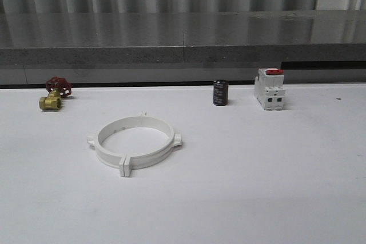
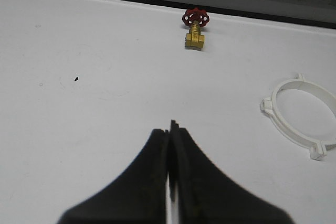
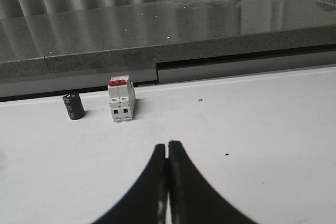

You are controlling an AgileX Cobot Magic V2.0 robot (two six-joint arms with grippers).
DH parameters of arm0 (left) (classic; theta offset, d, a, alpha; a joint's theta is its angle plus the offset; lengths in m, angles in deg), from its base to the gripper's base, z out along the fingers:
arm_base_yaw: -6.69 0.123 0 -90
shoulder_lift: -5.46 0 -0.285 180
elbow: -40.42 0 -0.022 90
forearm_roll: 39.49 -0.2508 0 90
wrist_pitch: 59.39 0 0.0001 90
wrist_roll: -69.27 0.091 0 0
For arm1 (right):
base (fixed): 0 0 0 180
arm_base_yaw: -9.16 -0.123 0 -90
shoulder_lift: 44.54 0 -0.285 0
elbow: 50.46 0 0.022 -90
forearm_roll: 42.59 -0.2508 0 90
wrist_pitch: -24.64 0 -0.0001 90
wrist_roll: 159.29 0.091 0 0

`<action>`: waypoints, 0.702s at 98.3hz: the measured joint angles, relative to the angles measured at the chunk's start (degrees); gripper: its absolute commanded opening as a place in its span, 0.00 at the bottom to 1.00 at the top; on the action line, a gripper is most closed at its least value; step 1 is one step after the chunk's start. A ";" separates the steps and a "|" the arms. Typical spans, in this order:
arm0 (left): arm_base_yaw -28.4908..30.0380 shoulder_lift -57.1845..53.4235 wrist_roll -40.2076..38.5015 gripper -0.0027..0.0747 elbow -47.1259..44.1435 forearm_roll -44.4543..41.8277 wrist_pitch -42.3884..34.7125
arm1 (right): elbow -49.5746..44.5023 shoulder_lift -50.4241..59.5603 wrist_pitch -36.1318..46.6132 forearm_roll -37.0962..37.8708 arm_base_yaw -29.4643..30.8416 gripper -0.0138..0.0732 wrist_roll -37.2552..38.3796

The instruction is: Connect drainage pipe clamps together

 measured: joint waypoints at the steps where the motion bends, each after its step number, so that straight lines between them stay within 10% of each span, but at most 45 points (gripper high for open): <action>1: 0.00 0.00 0.00 0.01 0.00 0.00 0.00 | 0.00 0.00 0.00 0.00 0.00 0.08 0.00; 69: 0.59 -1.39 0.57 0.01 -2.03 1.39 -8.54 | 0.00 0.00 0.00 0.00 0.00 0.08 -0.13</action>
